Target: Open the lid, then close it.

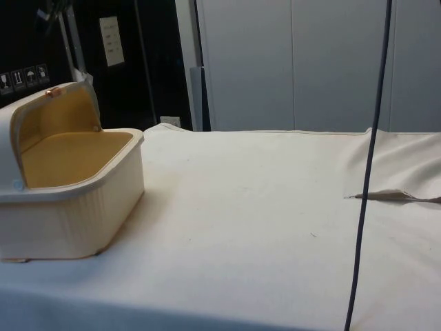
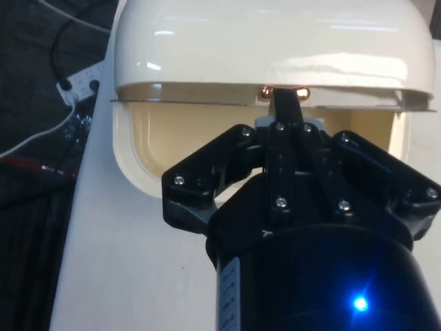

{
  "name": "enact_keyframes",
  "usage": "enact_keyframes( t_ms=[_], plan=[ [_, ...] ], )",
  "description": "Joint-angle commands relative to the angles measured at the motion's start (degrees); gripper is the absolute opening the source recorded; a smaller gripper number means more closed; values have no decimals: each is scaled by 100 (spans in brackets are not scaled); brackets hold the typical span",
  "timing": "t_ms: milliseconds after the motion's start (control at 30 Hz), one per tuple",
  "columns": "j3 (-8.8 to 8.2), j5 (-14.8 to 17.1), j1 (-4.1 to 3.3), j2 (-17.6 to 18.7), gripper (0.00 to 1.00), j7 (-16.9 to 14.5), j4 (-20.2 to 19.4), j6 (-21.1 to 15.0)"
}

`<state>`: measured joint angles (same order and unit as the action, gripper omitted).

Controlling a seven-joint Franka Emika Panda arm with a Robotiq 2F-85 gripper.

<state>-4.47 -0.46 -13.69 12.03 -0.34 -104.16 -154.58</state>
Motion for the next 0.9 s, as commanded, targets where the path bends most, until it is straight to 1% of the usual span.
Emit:
enact_keyframes(
  t_ms=[0, 33, 133, 167, 233, 300, 567, 600, 767, 800, 867],
  plan=[
    [17, 46, 6, 40, 0, -23, 74, 132],
    [23, 57, 11, 63, 0, -29, 132, 252],
    [23, 63, 17, 97, 0, -29, 218, 424],
    [0, 11, 6, 86, 0, 0, 201, 361],
    [17, 57, 17, 120, 0, -23, 286, 556],
    [17, 52, 17, 126, 0, -17, 309, 596],
    [11, 29, 6, 155, 0, -6, 332, 573],
    [11, 29, 6, 155, 1, 0, 338, 573],
    [6, 11, 6, 166, 26, 0, 344, 556],
    [6, 23, 6, 183, 26, 0, 372, 573],
    [6, 23, 6, 183, 35, 0, 372, 573]
  ],
)
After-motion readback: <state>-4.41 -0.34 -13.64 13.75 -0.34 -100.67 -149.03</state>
